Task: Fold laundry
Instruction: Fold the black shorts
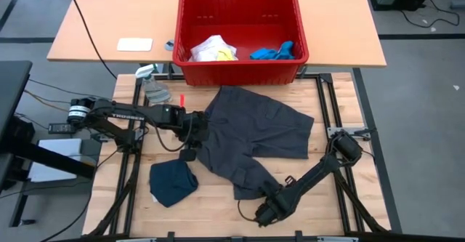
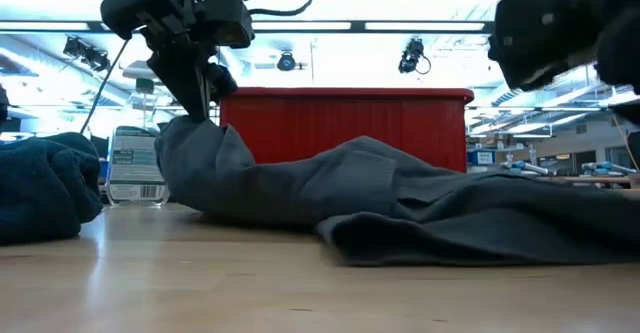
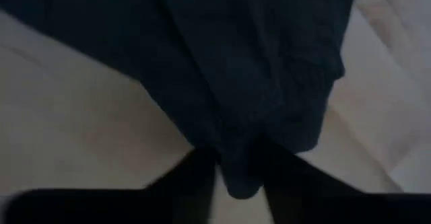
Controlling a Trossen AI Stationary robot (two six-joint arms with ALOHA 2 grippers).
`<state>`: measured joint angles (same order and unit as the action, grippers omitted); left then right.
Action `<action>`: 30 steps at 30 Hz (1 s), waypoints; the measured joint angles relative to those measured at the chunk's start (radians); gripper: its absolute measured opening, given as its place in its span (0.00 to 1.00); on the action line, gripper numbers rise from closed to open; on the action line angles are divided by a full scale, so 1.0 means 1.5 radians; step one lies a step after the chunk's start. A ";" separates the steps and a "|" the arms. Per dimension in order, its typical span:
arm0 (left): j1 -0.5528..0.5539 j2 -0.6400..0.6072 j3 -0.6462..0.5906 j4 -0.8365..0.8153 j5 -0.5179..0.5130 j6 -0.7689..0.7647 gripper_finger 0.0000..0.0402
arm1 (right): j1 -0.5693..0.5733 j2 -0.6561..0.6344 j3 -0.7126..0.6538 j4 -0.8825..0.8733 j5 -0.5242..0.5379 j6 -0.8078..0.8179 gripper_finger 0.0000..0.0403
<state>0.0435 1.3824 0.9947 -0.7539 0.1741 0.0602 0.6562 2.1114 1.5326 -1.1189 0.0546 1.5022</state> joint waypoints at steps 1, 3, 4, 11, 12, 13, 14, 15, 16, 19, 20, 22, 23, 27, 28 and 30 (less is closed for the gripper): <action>0.002 -0.006 0.000 -0.004 0.000 -0.003 0.00 | -0.004 -0.012 0.001 -0.012 -0.013 -0.022 0.09; 0.012 -0.024 0.000 -0.001 0.001 -0.006 0.00 | -0.010 -0.044 0.016 -0.073 -0.023 -0.061 0.04; 0.020 -0.033 0.000 -0.003 0.001 -0.013 0.00 | -0.013 -0.061 0.028 -0.118 -0.023 -0.068 0.04; 0.081 -0.093 0.078 -0.036 0.002 -0.047 0.00 | -0.037 -0.243 0.053 -0.306 0.103 -0.089 0.02; 0.088 -0.095 0.097 -0.043 0.007 -0.050 0.00 | -0.046 -0.271 0.052 -0.310 0.116 -0.077 0.02; 0.093 -0.098 0.116 -0.048 0.015 -0.055 0.00 | -0.051 -0.300 0.044 -0.299 0.131 -0.080 0.02; 0.097 -0.101 0.135 -0.059 0.019 -0.061 0.00 | -0.056 -0.324 0.034 -0.298 0.147 -0.081 0.02; 0.097 -0.103 0.151 -0.066 0.019 -0.066 0.00 | -0.061 -0.342 0.031 -0.305 0.159 -0.068 0.02; 0.097 -0.104 0.166 -0.070 0.020 -0.071 0.00 | -0.064 -0.361 0.031 -0.304 0.168 -0.054 0.02; 0.087 -0.103 0.185 -0.106 0.024 -0.100 0.00 | -0.061 -0.403 0.032 -0.299 0.183 -0.046 0.02; 0.081 -0.102 0.186 -0.114 0.025 -0.110 0.00 | -0.058 -0.409 0.032 -0.297 0.182 -0.047 0.02; 0.070 -0.102 0.185 -0.121 0.026 -0.122 0.00 | -0.048 -0.415 0.031 -0.300 0.181 -0.056 0.02; 0.068 -0.102 0.185 -0.120 0.028 -0.132 0.00 | -0.045 -0.420 0.031 -0.300 0.186 -0.073 0.02; 0.071 -0.102 0.192 -0.118 0.026 -0.166 0.00 | -0.059 -0.457 0.031 -0.303 0.245 -0.140 0.02; 0.074 -0.102 0.197 -0.110 0.025 -0.169 0.00 | -0.066 -0.465 0.031 -0.301 0.264 -0.158 0.02; 0.080 -0.102 0.210 -0.097 0.026 -0.169 0.00 | -0.080 -0.485 0.031 -0.301 0.299 -0.211 0.02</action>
<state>0.1641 1.2301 1.3104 -0.8994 0.2136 -0.1927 0.5357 1.3833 1.5791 -1.5705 0.5036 1.1855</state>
